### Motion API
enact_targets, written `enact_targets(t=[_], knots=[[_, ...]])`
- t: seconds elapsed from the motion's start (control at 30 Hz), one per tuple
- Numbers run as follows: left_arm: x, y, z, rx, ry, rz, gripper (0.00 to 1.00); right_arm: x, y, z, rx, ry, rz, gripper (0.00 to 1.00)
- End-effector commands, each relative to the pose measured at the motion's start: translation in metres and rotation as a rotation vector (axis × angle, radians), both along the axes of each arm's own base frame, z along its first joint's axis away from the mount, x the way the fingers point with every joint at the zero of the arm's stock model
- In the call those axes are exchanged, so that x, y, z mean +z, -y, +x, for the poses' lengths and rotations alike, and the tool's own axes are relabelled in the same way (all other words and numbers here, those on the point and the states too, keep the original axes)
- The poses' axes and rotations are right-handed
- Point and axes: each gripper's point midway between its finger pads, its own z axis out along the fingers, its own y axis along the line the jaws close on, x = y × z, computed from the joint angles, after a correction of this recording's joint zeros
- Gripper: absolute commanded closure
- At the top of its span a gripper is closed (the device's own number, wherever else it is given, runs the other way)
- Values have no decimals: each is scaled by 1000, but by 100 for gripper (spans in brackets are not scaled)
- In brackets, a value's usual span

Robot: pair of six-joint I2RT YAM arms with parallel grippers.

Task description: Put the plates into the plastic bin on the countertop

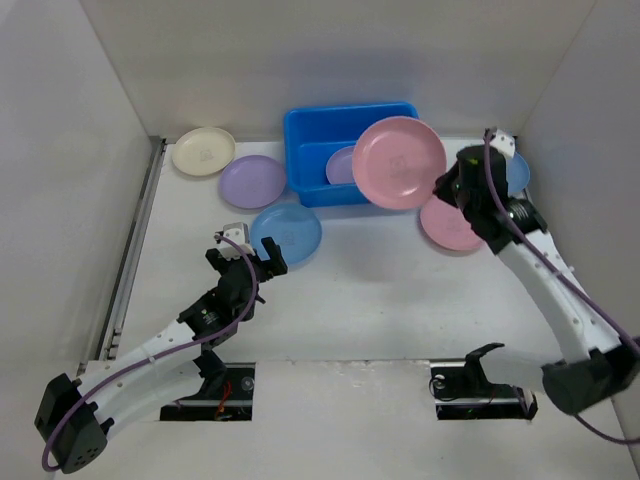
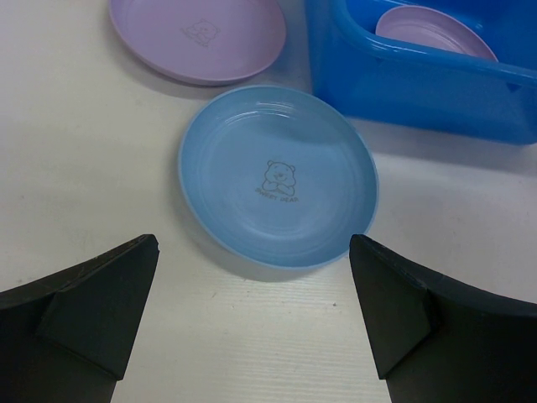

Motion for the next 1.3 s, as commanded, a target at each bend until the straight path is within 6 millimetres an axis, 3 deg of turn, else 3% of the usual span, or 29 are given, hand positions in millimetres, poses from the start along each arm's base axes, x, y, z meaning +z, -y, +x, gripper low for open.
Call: enact_targets(t=[0.0, 0.17, 0.27, 0.63, 0.87, 1.03, 1.13, 1.27], knots=[[0, -2, 0, 12, 14, 3, 0, 36, -5, 60, 42, 105, -29, 99], [-4, 0, 1, 11, 4, 11, 0, 29, -19, 130, 70, 72, -100, 98], [-4, 1, 2, 11, 2, 13, 0, 11, -29, 162, 81, 43, -141, 98], [-12, 3, 4, 15, -19, 19, 0, -63, -59, 244, 105, 11, -182, 97], [-20, 4, 7, 18, -42, 28, 0, -96, -69, 271, 105, -4, -182, 93], [-26, 3, 9, 27, -50, 35, 0, -107, -83, 273, 112, 17, -181, 80], [-28, 1, 11, 33, -55, 35, 0, -101, -89, 266, 96, 56, -185, 70], [-30, -4, 14, 56, -67, 40, 0, -75, -93, 251, 84, 145, -187, 49]])
